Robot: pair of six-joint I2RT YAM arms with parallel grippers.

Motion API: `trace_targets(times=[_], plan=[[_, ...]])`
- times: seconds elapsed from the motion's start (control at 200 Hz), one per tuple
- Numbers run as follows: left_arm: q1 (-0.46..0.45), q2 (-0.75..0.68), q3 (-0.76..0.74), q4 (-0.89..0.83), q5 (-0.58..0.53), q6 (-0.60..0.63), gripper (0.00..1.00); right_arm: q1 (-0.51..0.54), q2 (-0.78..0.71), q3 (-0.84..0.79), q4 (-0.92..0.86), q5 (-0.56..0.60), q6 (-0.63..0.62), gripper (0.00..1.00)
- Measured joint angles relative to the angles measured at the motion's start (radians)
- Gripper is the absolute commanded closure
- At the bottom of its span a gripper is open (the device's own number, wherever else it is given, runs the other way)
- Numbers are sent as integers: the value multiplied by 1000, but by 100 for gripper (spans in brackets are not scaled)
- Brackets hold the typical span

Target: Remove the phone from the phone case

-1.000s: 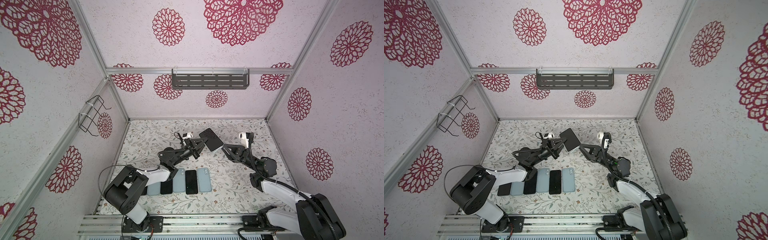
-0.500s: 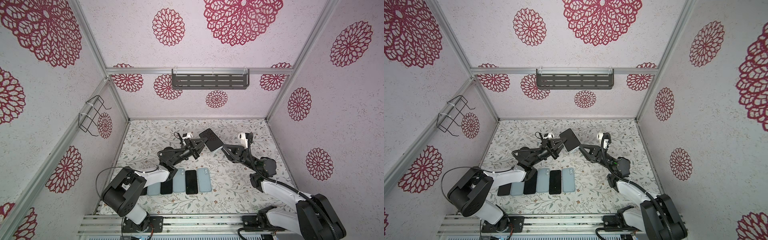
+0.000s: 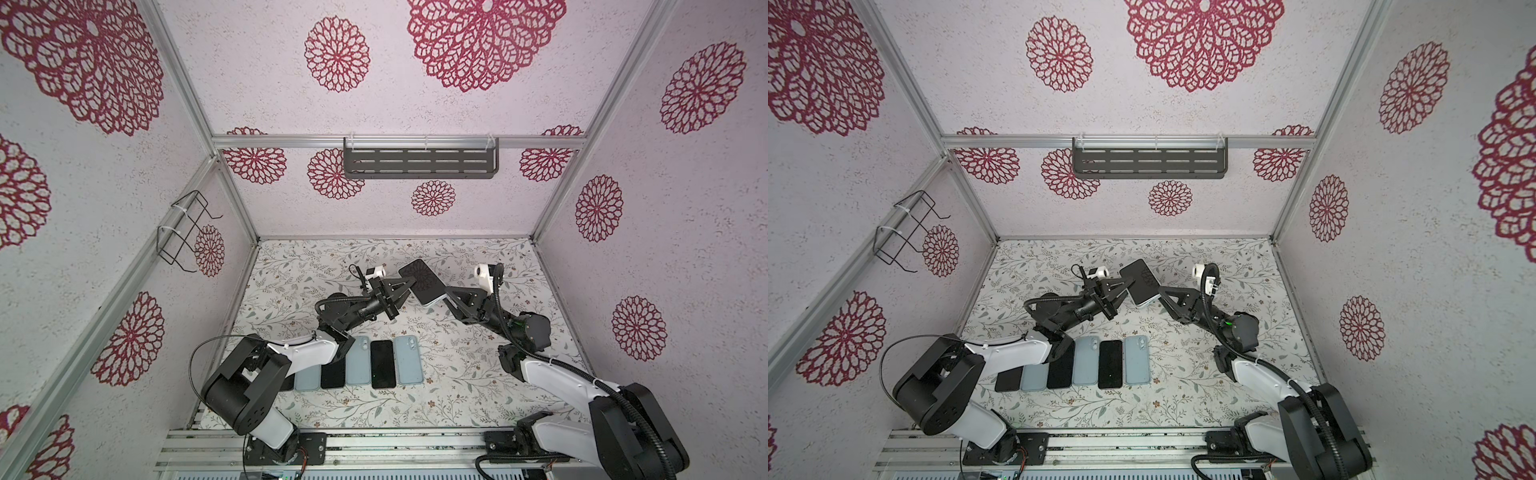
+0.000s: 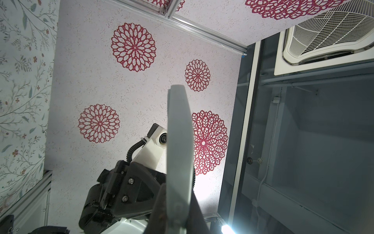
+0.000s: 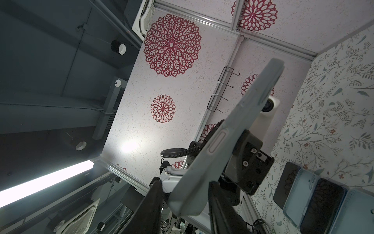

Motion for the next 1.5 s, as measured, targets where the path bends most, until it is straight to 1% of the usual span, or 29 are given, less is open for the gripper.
trace_targets(times=[0.085, 0.2, 0.26, 0.37, 0.41, 0.44, 0.681, 0.766, 0.941, 1.151, 1.276, 1.371, 1.496], plan=[[0, 0, 0, -14, 0, 0, 100, 0, 0, 0, -2, 0, 0, 61], [0, -2, 0, -24, 0, 0, 100, 0, 0, 0, -17, -4, 3, 70], [1, -5, 0, -27, -1, 2, 100, 0, 0, 0, -21, -6, 5, 77], [10, -11, 0, -29, -4, 26, 100, -3, 0, 0, -30, -6, 22, 94], [12, -12, 0, -31, -6, 38, 100, -3, 0, 0, -33, -7, 29, 98], [14, -12, 0, -31, -6, 45, 100, -5, 2, 0, -36, -7, 35, 99], [15, -12, 0, -37, -18, 61, 100, -6, 60, -5, 55, 5, 68, 97], [15, -12, 0, -40, -24, 62, 100, -6, 72, -3, 73, 6, 71, 94], [11, -12, 7, -13, -39, 62, 100, -6, 67, 22, 72, 5, 70, 87], [-9, -12, 61, 15, -42, 56, 100, -6, 27, 48, 97, 27, 42, 81], [-19, -11, 76, 36, -49, 40, 100, -6, 19, 65, 116, 36, 20, 81], [-24, -9, 80, 52, -59, 33, 100, -6, 19, 79, 118, 39, 15, 78], [-28, -1, 84, 70, -70, 23, 100, -5, 20, 84, 121, 56, 14, 77]])
